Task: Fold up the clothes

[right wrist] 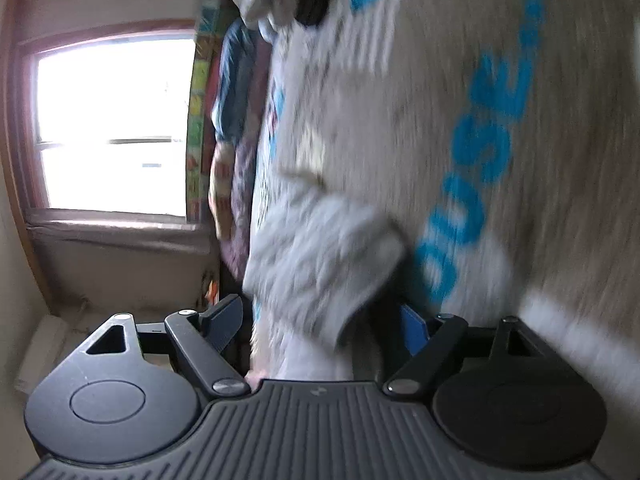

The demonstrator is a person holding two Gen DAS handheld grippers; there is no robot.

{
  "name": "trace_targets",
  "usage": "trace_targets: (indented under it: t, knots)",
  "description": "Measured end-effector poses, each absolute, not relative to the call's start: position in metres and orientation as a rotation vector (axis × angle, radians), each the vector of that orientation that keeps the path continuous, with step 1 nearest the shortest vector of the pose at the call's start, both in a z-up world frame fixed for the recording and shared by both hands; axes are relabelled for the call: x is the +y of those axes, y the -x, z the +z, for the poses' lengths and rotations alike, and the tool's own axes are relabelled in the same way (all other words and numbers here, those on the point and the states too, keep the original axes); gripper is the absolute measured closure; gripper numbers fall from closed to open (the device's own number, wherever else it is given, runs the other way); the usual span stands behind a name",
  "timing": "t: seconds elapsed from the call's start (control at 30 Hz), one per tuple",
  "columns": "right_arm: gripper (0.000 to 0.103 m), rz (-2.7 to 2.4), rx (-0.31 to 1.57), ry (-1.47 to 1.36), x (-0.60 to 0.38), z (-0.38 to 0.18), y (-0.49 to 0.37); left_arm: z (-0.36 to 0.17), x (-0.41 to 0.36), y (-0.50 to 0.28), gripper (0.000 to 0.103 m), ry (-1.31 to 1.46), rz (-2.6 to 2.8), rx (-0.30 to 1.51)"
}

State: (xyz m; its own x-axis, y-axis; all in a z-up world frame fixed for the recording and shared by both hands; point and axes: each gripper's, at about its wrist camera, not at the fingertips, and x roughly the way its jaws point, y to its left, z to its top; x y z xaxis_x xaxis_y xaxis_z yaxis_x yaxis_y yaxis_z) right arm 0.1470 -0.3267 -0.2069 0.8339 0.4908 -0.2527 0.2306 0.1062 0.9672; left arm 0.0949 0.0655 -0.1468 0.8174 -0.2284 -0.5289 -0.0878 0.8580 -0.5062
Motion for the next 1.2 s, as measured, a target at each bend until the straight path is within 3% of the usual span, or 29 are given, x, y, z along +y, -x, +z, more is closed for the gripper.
trace_targets:
  t: [0.13,0.2,0.27,0.33,0.43,0.6,0.83,1.2]
  knots:
    - [0.03,0.207,0.635,-1.523,-0.321,-0.211,-0.149,-0.149,0.071,-0.095,0.014,0.59,-0.091,0.608]
    - [0.043,0.206,0.649,-1.544,-0.318,-0.213,-0.15,-0.149,0.069,-0.096,0.013,0.577,-0.096,0.607]
    - [0.066,0.207,0.649,-1.526,-0.317,-0.215,-0.157,-0.149,0.066,-0.097,0.011,0.555,-0.098,0.607]
    - [0.079,0.212,0.631,-1.506,-0.318,-0.214,-0.16,-0.149,0.06,-0.097,0.006,0.514,-0.096,0.61]
    - [0.089,0.217,0.584,-1.453,-0.325,-0.203,-0.165,-0.15,0.046,-0.099,0.0,0.42,-0.096,0.614]
    - [0.092,0.279,0.538,-1.281,-0.341,-0.166,-0.18,-0.153,0.027,-0.099,0.0,0.273,-0.067,0.619]
    - [0.094,0.328,0.491,-1.02,-0.376,-0.112,-0.208,-0.155,0.028,-0.101,0.0,0.278,-0.064,0.619]
    - [0.094,0.247,0.537,-0.783,-0.435,-0.107,-0.231,-0.156,0.024,-0.102,0.0,0.256,-0.055,0.615]
